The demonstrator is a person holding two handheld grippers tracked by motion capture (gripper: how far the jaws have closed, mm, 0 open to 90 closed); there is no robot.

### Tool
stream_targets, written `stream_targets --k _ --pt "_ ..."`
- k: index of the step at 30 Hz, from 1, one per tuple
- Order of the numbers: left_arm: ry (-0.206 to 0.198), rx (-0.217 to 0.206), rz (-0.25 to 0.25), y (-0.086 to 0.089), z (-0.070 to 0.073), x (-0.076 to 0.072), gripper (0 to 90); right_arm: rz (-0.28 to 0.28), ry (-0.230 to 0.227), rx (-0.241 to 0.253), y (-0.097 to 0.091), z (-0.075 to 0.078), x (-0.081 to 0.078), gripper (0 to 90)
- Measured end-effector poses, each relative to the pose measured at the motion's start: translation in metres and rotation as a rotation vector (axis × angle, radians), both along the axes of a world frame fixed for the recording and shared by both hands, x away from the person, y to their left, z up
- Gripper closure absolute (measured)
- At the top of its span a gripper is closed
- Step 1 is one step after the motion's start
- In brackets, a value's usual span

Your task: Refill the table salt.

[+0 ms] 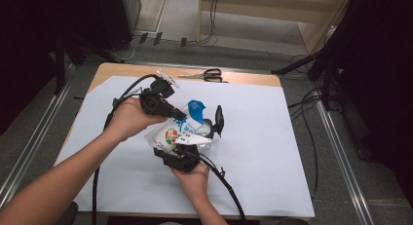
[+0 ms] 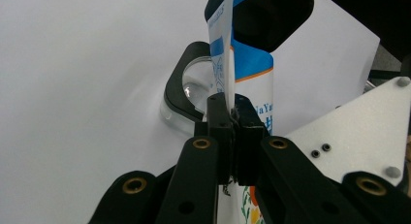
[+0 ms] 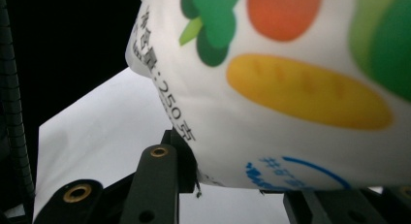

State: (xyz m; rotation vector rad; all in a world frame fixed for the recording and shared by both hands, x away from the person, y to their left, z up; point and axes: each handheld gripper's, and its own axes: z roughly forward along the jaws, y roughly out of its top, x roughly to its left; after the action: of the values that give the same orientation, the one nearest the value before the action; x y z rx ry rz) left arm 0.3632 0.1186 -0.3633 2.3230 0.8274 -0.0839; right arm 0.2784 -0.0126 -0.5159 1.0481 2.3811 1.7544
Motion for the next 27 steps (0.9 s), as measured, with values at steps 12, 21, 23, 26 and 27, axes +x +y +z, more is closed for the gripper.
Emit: stream_targets --k 12,21,23,26,27 --pt "0.008 0.005 0.016 -0.002 -0.001 0.004 89.8 0.004 0.007 0.000 0.007 0.004 0.004 68.6" --pt "0.010 0.000 0.019 -0.003 0.000 0.006 87.7 0.009 0.018 0.032 0.010 0.008 0.007 69.1" --pt "0.019 0.008 0.015 -0.005 -0.002 0.008 87.6 0.012 0.024 0.040 0.011 0.008 0.007 69.1" --pt "0.025 0.011 0.017 -0.006 -0.003 0.009 88.3 0.017 0.027 0.049 0.013 0.008 0.006 69.0" --pt "0.033 0.012 0.012 -0.006 -0.003 0.010 88.4 0.017 0.028 0.049 0.013 0.008 0.006 69.0"
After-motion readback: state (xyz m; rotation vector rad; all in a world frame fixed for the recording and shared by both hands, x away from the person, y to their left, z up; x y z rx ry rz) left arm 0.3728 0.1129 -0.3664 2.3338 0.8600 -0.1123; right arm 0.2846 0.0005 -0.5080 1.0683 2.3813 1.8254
